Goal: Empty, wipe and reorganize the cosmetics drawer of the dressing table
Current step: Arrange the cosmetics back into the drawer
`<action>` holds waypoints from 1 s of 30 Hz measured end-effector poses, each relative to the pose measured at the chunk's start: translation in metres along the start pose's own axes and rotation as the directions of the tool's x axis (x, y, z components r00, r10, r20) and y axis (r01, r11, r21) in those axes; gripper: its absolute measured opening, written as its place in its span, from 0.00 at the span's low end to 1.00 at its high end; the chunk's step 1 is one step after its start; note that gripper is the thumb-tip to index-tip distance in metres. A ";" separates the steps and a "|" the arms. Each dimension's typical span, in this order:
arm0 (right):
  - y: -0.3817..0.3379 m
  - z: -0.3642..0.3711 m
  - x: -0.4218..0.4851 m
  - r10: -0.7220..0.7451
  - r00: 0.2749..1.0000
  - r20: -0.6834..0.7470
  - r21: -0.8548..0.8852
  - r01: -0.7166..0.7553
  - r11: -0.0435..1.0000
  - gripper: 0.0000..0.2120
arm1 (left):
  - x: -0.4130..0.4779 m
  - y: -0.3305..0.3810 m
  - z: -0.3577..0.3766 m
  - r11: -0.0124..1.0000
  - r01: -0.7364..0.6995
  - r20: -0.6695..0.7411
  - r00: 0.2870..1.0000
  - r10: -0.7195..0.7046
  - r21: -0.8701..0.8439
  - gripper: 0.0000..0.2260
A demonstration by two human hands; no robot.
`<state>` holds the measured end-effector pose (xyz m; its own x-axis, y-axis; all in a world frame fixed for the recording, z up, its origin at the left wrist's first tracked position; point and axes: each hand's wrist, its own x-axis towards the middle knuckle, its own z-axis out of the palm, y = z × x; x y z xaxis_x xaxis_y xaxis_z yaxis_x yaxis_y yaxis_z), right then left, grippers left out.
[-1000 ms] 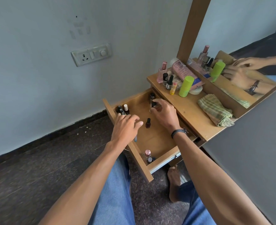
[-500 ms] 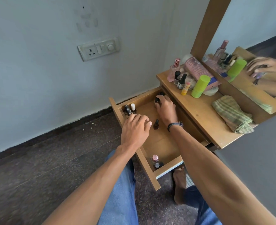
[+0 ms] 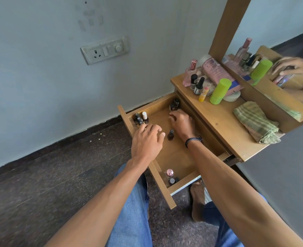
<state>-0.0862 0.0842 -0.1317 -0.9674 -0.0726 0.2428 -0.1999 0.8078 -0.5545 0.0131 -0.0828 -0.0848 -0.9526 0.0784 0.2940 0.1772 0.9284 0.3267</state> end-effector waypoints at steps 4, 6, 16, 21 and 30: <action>-0.002 -0.001 0.001 0.003 0.999 0.036 -0.035 -0.002 0.999 0.12 | 0.000 0.000 0.000 1.000 0.003 0.010 1.000 -0.003 0.012 0.08; -0.002 -0.002 0.002 0.005 0.999 0.053 -0.047 -0.003 0.999 0.13 | 0.000 0.000 0.001 1.000 0.008 0.016 1.000 -0.008 0.019 0.08; -0.002 0.001 0.005 0.065 0.991 0.114 -0.043 -0.061 0.997 0.20 | 0.001 -0.001 0.000 0.999 0.021 0.038 0.999 -0.022 0.028 0.08; -0.014 -0.019 0.001 0.048 0.997 -0.059 0.101 -0.042 0.994 0.13 | 0.002 0.000 0.000 1.000 0.017 0.025 1.000 -0.018 0.022 0.08; -0.052 -0.107 0.012 -0.258 0.772 -0.580 -0.181 0.187 0.966 0.06 | 0.003 0.001 0.002 0.999 0.019 0.011 1.000 -0.019 0.031 0.09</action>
<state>-0.0712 0.1040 -0.0149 -0.6049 0.0746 0.7928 -0.3457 0.8723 -0.3458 0.0098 -0.0810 -0.0850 -0.9585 0.0645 0.2776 0.1513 0.9406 0.3040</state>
